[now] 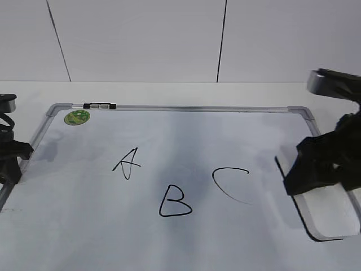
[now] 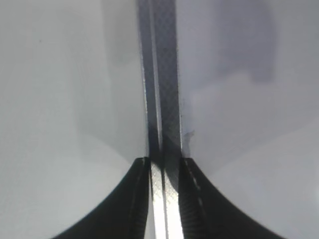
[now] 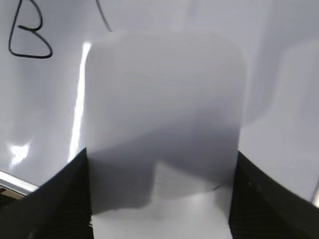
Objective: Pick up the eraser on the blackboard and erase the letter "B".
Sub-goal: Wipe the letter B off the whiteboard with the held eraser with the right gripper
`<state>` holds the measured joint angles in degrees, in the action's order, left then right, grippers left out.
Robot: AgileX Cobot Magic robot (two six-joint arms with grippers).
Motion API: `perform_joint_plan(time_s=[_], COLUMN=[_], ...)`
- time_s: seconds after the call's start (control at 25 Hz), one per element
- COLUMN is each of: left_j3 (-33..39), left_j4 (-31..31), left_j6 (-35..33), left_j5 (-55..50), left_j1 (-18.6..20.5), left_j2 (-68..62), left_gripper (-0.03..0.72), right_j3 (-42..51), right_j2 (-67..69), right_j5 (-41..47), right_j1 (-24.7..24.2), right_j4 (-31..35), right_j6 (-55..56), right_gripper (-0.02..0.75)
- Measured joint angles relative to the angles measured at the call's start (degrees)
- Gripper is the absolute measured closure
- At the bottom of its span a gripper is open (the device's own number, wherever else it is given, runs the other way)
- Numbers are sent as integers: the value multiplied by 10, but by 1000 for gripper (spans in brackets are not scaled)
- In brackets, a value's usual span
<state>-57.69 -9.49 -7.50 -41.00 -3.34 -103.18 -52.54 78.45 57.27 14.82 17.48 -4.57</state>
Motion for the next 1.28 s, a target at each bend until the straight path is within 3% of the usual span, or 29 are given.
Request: perform_joint_plan(time_s=[0.32,0.68,0.96,1.28], left_j3=[0,0,0,0], left_j4=[0,-1,-2,-2], left_j6=[0,0,0,0], left_j5=[0,0,-1,-1], left_j1=[0,0,0,0], left_j2=[0,0,0,0], left_gripper=[540,540,540,540], right_j3=[-96,-260,-294,-321], right_j2=[97,253,315,363], right_j5=[1,58,54,42], right_j1=[106,174,237,250], right_j4=[-11,-62,-108,-125], right_j6=[24,46,54,57], right_gripper=[200,201,201,201])
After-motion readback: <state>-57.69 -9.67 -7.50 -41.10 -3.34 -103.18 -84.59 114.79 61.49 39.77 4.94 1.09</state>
